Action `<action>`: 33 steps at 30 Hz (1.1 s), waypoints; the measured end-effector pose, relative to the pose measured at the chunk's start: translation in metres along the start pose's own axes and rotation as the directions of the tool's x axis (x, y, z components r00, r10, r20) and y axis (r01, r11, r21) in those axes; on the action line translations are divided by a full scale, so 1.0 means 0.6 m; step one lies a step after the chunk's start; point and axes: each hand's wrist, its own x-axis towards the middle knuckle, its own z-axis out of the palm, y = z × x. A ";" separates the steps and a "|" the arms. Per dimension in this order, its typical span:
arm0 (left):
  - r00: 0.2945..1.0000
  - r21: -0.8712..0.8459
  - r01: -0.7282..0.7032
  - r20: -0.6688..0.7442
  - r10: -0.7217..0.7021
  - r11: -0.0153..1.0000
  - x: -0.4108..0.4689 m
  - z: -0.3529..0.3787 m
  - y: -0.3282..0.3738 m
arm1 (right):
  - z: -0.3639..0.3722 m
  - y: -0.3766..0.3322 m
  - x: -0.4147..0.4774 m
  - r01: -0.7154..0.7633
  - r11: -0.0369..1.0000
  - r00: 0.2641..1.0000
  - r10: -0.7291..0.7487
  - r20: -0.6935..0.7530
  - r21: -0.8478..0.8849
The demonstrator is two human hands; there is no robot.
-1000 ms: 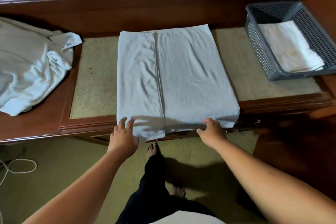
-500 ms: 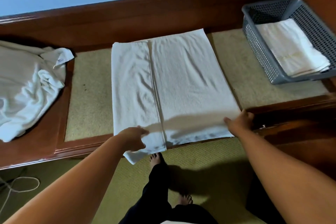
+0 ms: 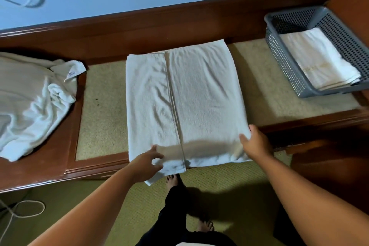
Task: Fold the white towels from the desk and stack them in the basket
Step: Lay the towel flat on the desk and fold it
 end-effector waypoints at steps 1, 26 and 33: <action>0.999 -0.066 0.007 -0.043 -0.009 0.998 -0.001 0.003 -0.001 | 0.008 -0.014 -0.018 0.029 1.000 1.000 -0.029 -0.002 0.010; 0.919 -0.261 0.130 -0.330 -0.215 0.956 0.041 0.043 0.026 | 0.166 -0.180 -0.094 0.603 0.772 0.765 -0.486 0.423 -0.204; 0.845 -0.328 -0.016 -0.510 -0.163 0.945 0.084 -0.013 0.043 | 0.154 -0.168 -0.066 0.596 0.751 0.788 -0.479 0.388 -0.284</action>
